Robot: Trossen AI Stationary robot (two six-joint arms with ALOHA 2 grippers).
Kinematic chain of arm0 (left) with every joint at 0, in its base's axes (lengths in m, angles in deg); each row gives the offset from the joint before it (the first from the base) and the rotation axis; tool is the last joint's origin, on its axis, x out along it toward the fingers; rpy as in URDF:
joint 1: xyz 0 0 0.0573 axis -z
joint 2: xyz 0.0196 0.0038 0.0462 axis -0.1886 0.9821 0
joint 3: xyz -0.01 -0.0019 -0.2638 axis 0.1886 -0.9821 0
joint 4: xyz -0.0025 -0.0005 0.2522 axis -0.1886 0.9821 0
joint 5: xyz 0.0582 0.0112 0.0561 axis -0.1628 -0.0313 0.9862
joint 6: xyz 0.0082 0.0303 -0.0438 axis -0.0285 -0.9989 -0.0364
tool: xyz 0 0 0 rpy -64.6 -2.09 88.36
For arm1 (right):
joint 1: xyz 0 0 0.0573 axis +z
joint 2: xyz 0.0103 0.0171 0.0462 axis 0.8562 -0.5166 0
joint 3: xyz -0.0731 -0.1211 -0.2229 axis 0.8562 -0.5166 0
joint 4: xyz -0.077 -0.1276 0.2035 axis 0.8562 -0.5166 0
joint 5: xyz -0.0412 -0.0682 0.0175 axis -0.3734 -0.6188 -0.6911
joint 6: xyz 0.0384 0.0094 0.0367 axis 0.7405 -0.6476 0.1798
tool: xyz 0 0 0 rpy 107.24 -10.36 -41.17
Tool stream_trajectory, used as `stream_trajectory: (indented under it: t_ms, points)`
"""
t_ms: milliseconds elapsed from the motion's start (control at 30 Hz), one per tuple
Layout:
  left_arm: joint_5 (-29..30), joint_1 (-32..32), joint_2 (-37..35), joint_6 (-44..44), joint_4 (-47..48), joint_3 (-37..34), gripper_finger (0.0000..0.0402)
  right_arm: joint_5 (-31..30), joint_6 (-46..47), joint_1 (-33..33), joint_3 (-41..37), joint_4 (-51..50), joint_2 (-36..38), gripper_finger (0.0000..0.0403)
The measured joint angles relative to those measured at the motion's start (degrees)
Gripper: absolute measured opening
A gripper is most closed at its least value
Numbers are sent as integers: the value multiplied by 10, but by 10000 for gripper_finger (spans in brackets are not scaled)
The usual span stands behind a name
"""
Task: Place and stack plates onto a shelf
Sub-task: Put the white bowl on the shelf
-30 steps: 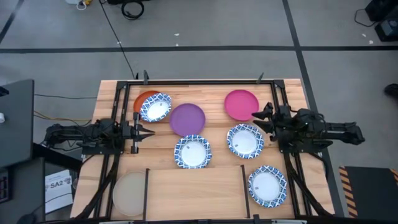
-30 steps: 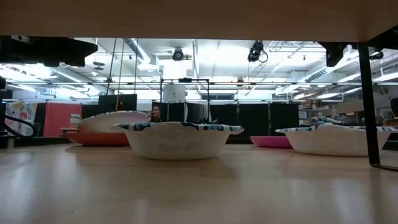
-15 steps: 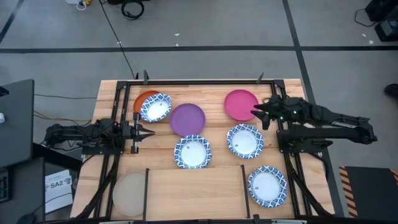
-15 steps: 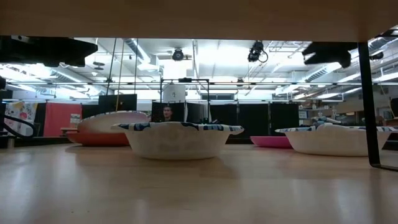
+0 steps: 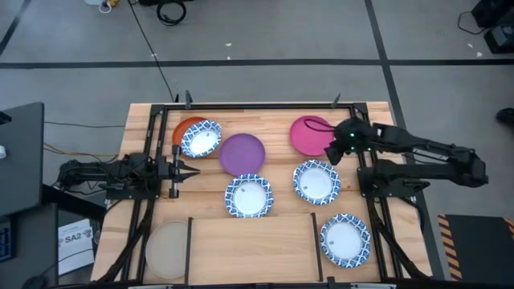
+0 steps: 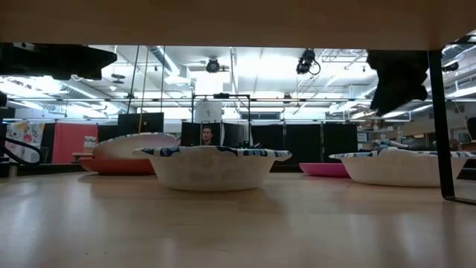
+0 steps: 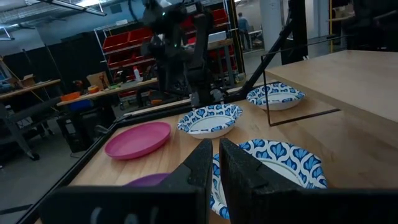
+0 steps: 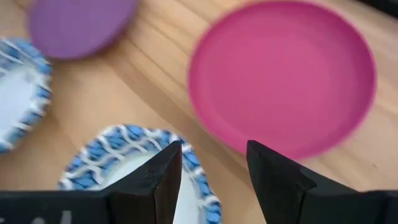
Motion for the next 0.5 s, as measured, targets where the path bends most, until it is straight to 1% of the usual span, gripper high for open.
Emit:
stream_trajectory:
  t_ms: [167, 400, 500]
  points:
    - [0, 0, 0, 0, 0, 0, 36, 54, -37, -21, 0, -1, -48, 187]
    - [0, 0, 0, 0, 0, 0, 36, 46, -55, -35, 0, -7, -107, 187]
    - [0, 0, 0, 0, 0, 0, 36, 59, -74, -35, 0, -7, -129, 187]
